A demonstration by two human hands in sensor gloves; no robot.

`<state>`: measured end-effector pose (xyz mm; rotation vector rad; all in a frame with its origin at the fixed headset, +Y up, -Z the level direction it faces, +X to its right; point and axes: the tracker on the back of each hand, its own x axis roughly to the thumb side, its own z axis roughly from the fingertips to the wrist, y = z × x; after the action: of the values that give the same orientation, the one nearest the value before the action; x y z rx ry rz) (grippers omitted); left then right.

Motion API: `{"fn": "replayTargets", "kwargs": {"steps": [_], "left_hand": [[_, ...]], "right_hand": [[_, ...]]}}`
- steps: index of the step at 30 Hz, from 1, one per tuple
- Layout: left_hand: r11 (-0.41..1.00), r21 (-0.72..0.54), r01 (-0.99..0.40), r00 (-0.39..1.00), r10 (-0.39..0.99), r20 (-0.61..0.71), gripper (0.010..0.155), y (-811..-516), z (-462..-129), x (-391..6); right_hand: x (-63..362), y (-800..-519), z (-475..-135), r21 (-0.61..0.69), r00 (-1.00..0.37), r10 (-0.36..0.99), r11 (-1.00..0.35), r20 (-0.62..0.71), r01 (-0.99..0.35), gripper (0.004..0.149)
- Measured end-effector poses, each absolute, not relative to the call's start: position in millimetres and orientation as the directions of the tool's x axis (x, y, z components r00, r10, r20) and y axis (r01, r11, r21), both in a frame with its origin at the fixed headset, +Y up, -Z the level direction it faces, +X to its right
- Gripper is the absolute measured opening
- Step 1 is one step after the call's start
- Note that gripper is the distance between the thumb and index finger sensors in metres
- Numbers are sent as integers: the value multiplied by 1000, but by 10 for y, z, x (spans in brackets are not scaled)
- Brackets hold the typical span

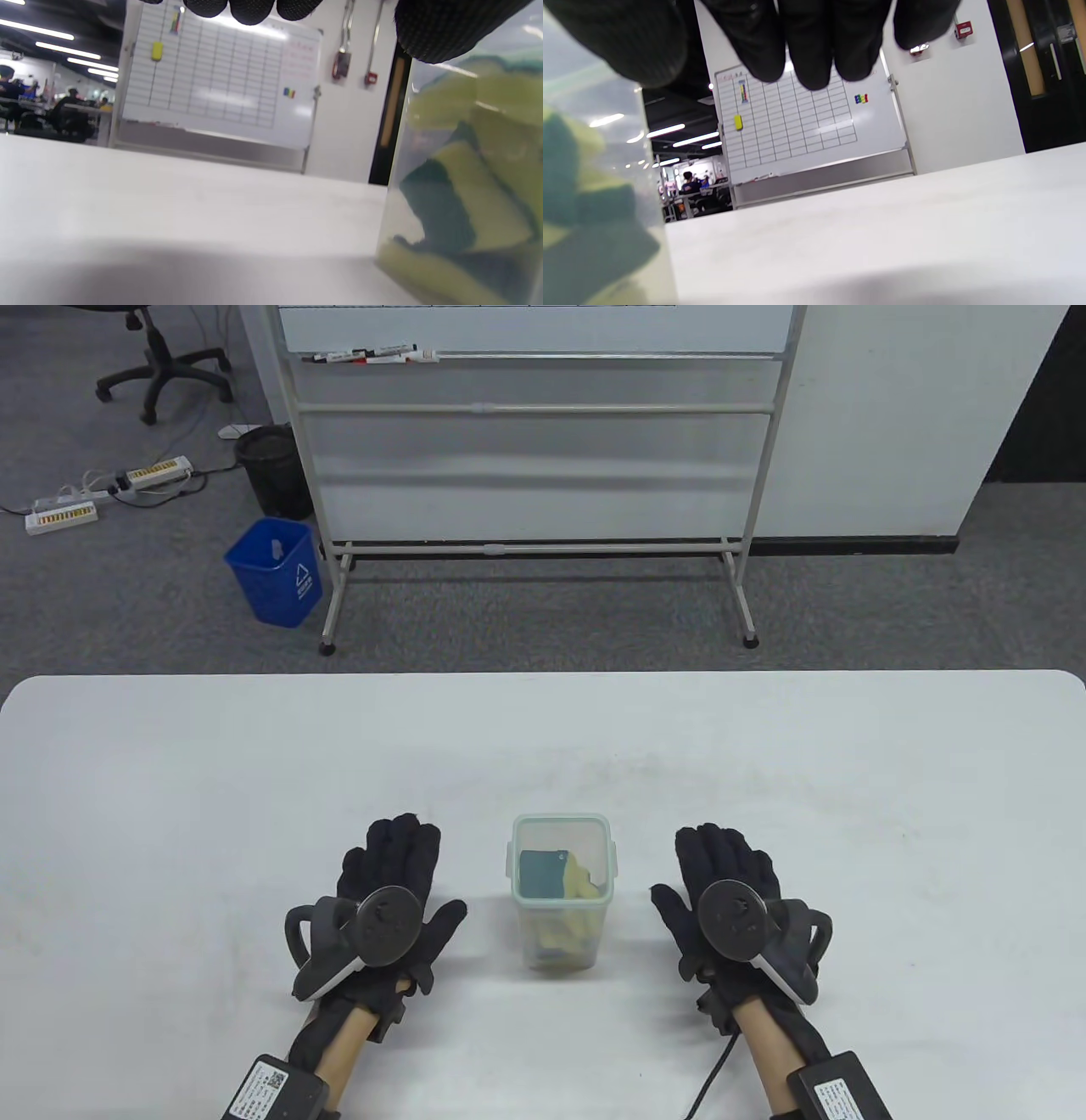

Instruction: Squeeze sponges into plastic airtight container

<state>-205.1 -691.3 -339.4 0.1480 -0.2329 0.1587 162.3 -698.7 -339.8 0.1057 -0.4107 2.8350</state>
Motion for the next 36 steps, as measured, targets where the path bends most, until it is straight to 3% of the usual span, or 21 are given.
{"fn": "replayTargets", "kwargs": {"steps": [7,22,36], "left_hand": [[982,137,-126,962,88,258,87,-6985,-3340,-1989],[990,126,-57,964,22,265,87,-7025,-3326,-1907],[992,103,-75,972,50,229,87,-7053,-3336,-2018]], "right_hand": [[1532,-7103,-3345,-237,-984,125,-960,126,-152,81],[1760,-7067,-3319,-239,-980,191,-950,54,-199,84],[1741,-7124,-3326,-182,-984,174,-967,45,-179,84]]}}
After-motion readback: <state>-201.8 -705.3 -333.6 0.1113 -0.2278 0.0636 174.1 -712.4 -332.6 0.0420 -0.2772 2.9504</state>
